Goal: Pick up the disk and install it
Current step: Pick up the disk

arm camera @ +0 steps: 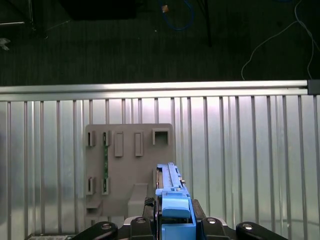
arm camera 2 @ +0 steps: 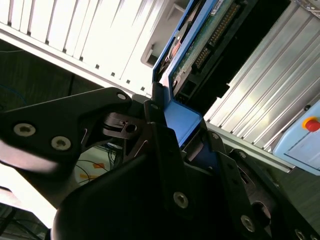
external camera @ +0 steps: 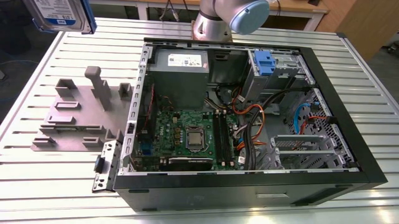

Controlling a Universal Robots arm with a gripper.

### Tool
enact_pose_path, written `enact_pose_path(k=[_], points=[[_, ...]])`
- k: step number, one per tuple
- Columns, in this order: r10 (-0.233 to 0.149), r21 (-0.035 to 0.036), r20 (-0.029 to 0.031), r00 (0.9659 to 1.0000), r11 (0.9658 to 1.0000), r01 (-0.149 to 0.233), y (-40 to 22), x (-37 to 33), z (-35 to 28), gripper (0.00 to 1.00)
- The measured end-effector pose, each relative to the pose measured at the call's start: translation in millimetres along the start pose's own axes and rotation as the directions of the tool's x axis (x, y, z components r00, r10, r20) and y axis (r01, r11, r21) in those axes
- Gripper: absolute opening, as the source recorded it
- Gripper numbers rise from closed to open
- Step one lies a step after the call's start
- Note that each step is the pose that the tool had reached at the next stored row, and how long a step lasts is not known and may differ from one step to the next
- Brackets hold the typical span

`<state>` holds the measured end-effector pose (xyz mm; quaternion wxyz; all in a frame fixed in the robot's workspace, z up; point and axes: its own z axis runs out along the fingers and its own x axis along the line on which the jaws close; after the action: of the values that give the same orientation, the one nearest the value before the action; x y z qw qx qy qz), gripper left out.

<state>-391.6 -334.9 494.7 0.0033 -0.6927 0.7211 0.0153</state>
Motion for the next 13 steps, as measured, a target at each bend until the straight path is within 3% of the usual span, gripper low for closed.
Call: enact_pose_path(k=[13], points=[[0.000,0.0001,0.0000,1.0000,1.0000,0.000,-8.3,-0.3,-0.1,0.37]])
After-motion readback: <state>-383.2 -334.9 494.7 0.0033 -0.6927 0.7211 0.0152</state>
